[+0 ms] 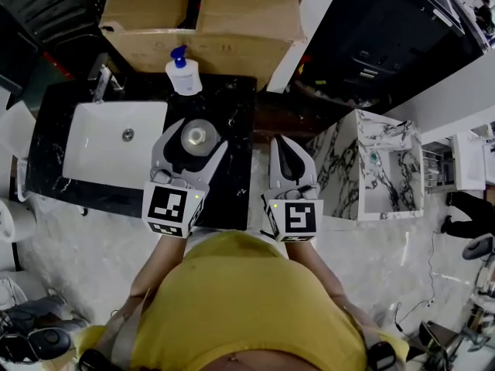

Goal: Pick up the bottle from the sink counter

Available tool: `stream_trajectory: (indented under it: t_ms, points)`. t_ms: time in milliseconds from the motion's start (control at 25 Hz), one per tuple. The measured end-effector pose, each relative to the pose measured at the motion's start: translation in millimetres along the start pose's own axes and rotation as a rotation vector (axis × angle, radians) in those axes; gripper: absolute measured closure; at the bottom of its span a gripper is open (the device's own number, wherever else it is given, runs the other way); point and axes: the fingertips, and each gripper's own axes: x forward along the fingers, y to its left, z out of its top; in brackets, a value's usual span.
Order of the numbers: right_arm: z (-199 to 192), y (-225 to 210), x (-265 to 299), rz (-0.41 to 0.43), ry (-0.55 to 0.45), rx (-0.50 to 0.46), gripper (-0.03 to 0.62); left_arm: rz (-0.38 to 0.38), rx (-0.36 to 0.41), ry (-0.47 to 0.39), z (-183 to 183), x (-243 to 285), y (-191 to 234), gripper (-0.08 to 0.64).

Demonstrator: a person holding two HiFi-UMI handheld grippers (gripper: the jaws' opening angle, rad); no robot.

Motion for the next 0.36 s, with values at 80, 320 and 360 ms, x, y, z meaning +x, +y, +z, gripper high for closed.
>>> stream_trajectory:
  t_ms: [80, 320, 360]
  points:
    - [-1.3, 0.5, 0.7, 0.002, 0.001, -0.002, 0.592, -0.003, 0.000, 0.003, -1.2, 0.8, -0.5, 0.221]
    - [-8.4, -1.7, 3.5, 0.008, 0.010, 0.004, 0.592, -0.006, 0.000, 0.013, -6.9, 4.4, -1.6, 0.221]
    - [-8.8, -2.3, 4.3, 0.009, 0.009, 0.000, 0.592, -0.007, -0.001, 0.015, -8.1, 5.4, -1.7, 0.221]
